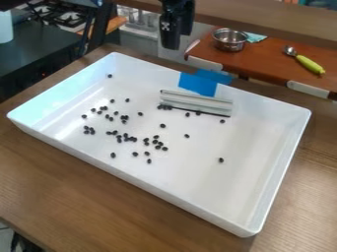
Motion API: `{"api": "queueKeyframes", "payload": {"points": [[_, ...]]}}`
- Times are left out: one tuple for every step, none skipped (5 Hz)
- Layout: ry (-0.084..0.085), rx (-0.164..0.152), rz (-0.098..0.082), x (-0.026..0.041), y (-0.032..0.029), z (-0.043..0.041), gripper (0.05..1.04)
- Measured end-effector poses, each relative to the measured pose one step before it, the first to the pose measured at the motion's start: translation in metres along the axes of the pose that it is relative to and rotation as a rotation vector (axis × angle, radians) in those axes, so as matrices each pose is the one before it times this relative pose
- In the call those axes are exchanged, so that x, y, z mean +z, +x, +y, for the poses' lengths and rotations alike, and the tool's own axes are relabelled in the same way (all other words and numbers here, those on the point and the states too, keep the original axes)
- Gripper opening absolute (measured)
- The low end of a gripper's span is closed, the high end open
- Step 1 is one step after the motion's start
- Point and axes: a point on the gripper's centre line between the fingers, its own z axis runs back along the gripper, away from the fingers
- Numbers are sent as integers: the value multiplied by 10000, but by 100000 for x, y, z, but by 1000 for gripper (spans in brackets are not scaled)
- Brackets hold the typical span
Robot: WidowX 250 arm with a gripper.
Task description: Sweep into pile
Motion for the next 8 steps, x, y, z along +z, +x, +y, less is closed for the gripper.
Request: {"api": "queueKeyframes", "payload": {"points": [[609, -62, -58, -2612, -175, 274, 1001], [-15, 14, -96, -241, 611, -156, 1001], [114, 201, -62, -1214, 581, -379, 1001], [-45, 125, -37, -402, -473, -66, 1001], [355, 211, -44, -1289, -2000, 529, 1001], [33, 95, -403, -1627, -2442, 698, 1001], [-231, 29, -63, -207, -1981, 263, 1001], [-92, 268, -126, -589, -202, 54, 994]]}}
